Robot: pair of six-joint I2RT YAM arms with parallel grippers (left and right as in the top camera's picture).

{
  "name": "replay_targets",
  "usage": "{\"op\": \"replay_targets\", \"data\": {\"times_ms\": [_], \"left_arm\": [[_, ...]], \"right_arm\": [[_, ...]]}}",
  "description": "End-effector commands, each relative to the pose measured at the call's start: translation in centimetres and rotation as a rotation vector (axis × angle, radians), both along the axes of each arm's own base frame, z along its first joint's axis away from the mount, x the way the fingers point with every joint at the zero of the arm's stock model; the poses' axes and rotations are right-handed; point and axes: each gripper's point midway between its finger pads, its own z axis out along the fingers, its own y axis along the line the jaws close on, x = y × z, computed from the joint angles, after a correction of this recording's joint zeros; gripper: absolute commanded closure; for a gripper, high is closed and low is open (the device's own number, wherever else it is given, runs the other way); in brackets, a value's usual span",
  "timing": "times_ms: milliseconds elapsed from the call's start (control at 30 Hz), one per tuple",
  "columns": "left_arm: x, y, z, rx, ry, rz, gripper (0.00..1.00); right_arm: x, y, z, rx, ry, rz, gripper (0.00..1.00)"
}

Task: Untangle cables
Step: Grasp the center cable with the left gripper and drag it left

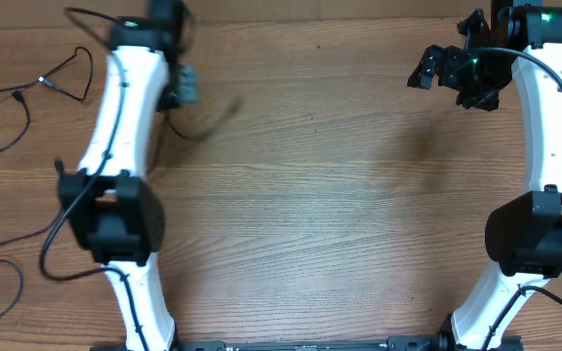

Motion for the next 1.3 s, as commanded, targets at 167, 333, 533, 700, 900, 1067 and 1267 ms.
{"op": "replay_targets", "data": {"times_ms": [167,333,533,700,900,1067,1267], "left_arm": [[-1.0,3.1,-1.5,-0.009,0.053,0.001,0.96],[-1.2,4.1,-1.8,0.059,0.077,-0.05,0.34],[-0.9,5.9,2.3,0.155,0.002,0.038,0.0],[-1.7,5.1,8.2,0.094,-0.119,0.086,0.0],[-5.5,4.3,15.7,0.024,-0.292,0.131,0.0],[-10.5,4.1,21.4,-0.021,-0.431,0.2,0.0],[-16.2,4.0,25.2,-0.043,-0.552,0.22,0.01]], "right_arm": [[0.1,0.0,1.5,-0.006,-0.044,-0.001,0.0],[0.1,0.0,1.4,-0.006,-0.043,-0.001,0.0],[0.0,0.0,1.4,-0.006,-0.039,-0.001,0.0],[0.1,0.0,1.4,-0.007,-0.041,-0.001,0.0],[0.2,-0.1,1.5,-0.007,-0.047,-0.001,0.0],[0.3,-0.1,1.5,-0.007,-0.051,-0.001,0.0],[0.3,-0.1,1.5,-0.008,-0.051,-0.001,0.0]]}}
